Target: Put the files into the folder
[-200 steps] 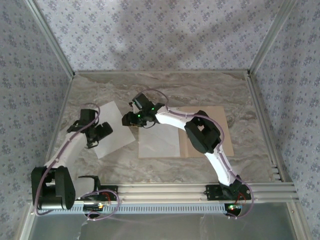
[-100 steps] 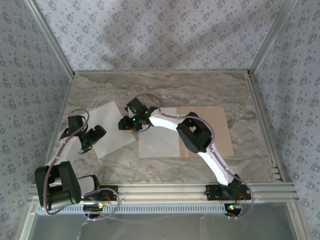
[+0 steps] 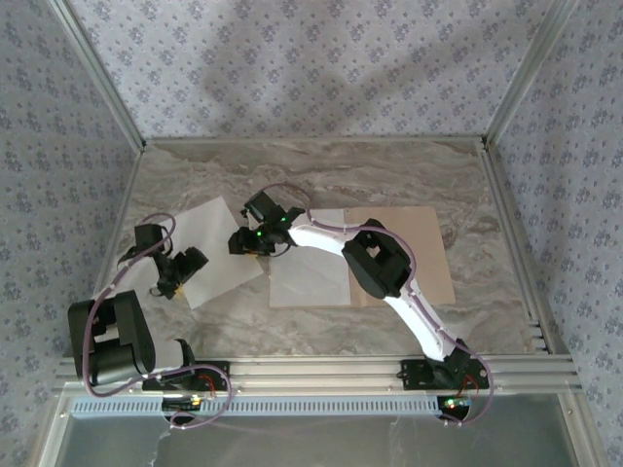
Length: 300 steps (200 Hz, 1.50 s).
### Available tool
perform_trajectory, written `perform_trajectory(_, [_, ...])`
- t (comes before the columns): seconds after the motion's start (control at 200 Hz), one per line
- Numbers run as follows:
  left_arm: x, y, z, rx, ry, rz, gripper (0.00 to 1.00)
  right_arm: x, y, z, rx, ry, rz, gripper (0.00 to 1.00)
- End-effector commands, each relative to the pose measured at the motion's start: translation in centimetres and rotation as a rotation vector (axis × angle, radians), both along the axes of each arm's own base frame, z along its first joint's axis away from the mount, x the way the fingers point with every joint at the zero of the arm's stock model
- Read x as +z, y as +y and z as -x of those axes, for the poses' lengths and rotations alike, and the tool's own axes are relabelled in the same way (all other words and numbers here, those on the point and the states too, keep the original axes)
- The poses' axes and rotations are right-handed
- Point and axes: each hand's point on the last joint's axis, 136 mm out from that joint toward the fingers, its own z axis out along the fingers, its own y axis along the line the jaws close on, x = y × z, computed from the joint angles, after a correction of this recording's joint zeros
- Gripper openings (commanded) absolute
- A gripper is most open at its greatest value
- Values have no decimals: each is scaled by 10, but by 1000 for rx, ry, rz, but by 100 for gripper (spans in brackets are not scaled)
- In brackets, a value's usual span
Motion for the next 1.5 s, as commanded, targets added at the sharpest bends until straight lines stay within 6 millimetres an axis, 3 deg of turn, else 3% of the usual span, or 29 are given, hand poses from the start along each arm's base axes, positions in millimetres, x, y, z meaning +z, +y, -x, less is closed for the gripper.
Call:
perform_trajectory(0.0, [4, -15, -11, -60, -63, 74, 88, -15, 3, 10, 8, 41, 23, 49])
perform_trajectory(0.315, [19, -24, -15, -78, -126, 118, 87, -16, 5, 21, 23, 81, -12, 49])
perform_trajectory(0.6, [16, -28, -14, -64, -116, 149, 85, -14, 3, 26, 30, 89, -19, 49])
perform_trajectory(1.284, [14, -35, -6, -47, -75, 203, 65, 1, 10, 33, 41, 95, -63, 49])
perform_trajectory(1.494, [14, -36, -5, -44, -72, 207, 56, 16, 14, 33, 45, 87, -92, 49])
